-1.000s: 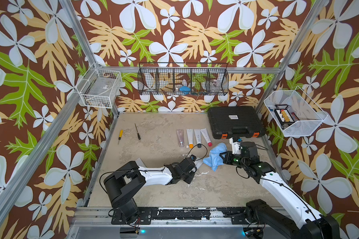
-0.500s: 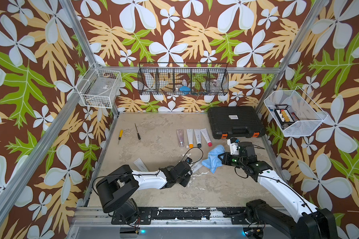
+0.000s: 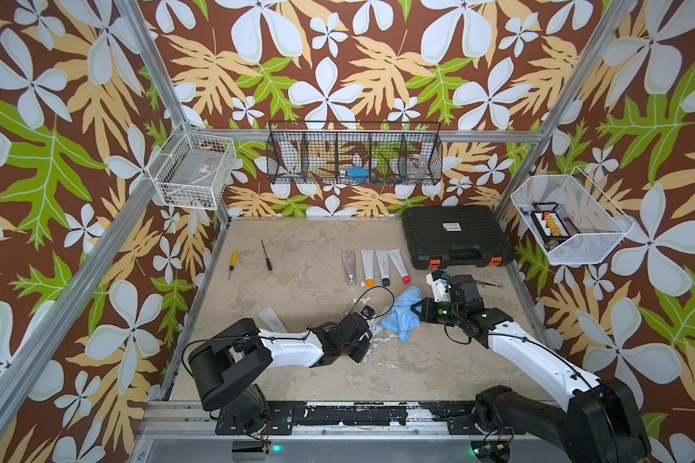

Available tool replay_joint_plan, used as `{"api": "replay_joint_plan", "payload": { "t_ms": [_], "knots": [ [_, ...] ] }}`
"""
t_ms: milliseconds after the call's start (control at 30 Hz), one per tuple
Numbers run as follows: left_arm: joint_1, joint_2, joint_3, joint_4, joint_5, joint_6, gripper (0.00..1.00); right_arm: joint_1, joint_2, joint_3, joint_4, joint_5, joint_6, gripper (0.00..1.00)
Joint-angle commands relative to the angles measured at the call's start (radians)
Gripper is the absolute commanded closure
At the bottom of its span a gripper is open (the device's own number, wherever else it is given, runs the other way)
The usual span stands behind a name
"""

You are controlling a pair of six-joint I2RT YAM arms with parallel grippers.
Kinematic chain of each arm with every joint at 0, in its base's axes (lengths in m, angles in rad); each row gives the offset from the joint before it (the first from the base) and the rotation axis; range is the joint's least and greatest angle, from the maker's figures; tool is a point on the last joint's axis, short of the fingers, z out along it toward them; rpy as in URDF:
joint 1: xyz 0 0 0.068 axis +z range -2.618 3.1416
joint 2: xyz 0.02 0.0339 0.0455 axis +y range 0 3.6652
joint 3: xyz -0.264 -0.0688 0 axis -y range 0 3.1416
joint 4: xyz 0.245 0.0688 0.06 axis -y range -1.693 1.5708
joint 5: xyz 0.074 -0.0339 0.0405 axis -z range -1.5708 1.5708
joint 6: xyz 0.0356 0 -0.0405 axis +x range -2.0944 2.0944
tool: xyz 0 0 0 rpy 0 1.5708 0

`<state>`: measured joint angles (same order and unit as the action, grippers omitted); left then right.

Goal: Wipe the surface of the toothpaste tube
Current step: Wipe the dirt from the toothpaste tube.

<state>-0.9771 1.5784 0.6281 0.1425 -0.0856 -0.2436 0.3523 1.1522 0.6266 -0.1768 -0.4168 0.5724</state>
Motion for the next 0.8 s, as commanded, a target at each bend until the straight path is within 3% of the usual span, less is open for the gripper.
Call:
{"api": "replay_joint_plan", "payload": {
  "t_ms": [0,767],
  "knots": [
    [-0.001,0.0,-0.002,0.029,0.014,0.026,0.82,0.031,0.018,-0.005,0.079,0.034,0.034,1.0],
    [-0.001,-0.008,-0.035,0.098,0.056,0.033,0.83,0.185,0.374,-0.017,0.26,0.153,0.064,1.0]
  ]
}}
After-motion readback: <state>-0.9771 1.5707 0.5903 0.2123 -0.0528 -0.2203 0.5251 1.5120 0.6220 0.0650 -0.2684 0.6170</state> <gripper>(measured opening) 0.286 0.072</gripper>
